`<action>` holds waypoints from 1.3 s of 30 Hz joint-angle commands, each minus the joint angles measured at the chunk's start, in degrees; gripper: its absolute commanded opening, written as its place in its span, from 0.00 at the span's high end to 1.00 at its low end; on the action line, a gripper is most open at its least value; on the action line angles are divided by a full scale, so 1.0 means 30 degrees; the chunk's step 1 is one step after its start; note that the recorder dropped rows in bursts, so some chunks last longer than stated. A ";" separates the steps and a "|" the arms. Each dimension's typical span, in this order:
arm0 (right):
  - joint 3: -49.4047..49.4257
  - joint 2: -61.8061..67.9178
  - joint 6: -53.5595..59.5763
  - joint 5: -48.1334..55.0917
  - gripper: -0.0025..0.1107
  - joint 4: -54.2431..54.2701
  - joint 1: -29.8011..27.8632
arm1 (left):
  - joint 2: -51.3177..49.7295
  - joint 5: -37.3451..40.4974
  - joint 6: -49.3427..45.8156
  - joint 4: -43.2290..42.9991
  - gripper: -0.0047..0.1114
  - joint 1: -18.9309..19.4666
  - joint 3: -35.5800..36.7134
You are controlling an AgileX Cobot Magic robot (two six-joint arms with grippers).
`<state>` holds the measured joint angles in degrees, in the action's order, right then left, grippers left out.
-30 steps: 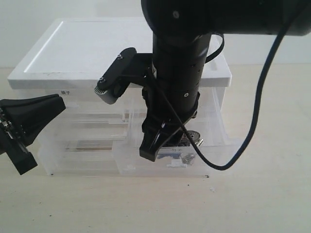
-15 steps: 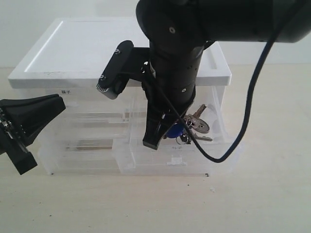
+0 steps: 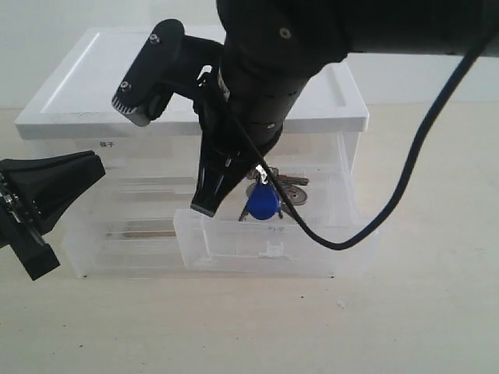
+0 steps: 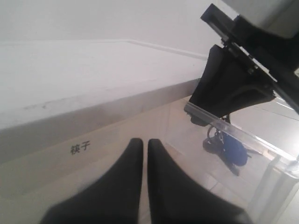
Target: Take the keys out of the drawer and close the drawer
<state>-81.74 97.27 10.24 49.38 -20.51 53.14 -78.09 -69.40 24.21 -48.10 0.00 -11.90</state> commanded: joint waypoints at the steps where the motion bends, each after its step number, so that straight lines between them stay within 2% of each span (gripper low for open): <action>1: -0.0060 -0.0432 -0.0051 -0.0159 0.98 -0.0256 0.0009 | -0.0007 -0.0187 0.0161 -0.0137 0.92 -0.0023 -0.0071; 3: -0.0060 -0.0432 -0.0051 0.0685 0.97 -0.0113 0.0009 | -0.0007 -0.0187 0.0153 -0.0212 0.92 -0.0023 -0.0071; 5: -0.0060 -0.0432 -0.0051 0.1367 0.89 0.0195 0.0009 | -0.0007 -0.0187 0.0153 -0.0256 0.92 -0.0023 -0.0071; 6: -0.0060 -0.0432 -0.0051 0.1784 0.82 0.0329 0.0009 | -0.0007 -0.0187 0.0153 -0.0256 0.92 -0.0023 -0.0071; 7: -0.0060 -0.0432 -0.0051 0.2383 0.66 0.0496 0.0009 | -0.0007 -0.0187 0.0217 -0.0252 0.92 -0.0023 -0.0071; 9: -0.0060 -0.0432 -0.0051 0.2751 0.44 0.0533 0.0009 | -0.0007 -0.0187 0.0217 -0.0252 0.92 -0.0023 -0.0071; 10: -0.0060 -0.0432 -0.0095 0.2880 0.43 0.0533 0.0009 | -0.0007 -0.0187 0.0217 -0.0252 0.92 -0.0023 -0.0071; 23: -0.0018 0.1624 0.0161 0.4040 0.44 0.1243 -0.0029 | -0.0007 -0.0187 0.0199 -0.0448 0.92 -0.0023 -0.0071; 25: -0.0018 0.1779 -0.0049 0.4040 0.51 0.0810 -0.0029 | -0.0007 -0.0187 0.0199 -0.0456 0.92 -0.0023 -0.0071; 28: -0.0018 0.1774 -0.0049 0.4040 0.78 0.0369 -0.0029 | -0.0007 -0.0187 0.0234 -0.0456 0.92 -0.0023 -0.0071; 29: -0.0018 0.1774 -0.0049 0.4040 0.90 0.0149 -0.0029 | -0.0007 -0.0187 0.0280 -0.0456 0.92 -0.0023 -0.0071; 30: -0.0018 0.1774 -0.0059 0.4052 0.98 -0.0107 -0.0029 | -0.0007 -0.0187 0.0343 -0.0456 0.92 -0.0023 -0.0071; 39: -0.0018 0.0827 -0.0273 0.3228 0.98 -0.0761 0.0002 | -0.0007 -0.0187 0.0343 -0.0486 0.92 -0.0023 -0.0071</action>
<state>-82.57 100.44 9.84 60.11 -22.04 53.65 -78.09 -69.40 24.77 -49.37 0.00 -11.90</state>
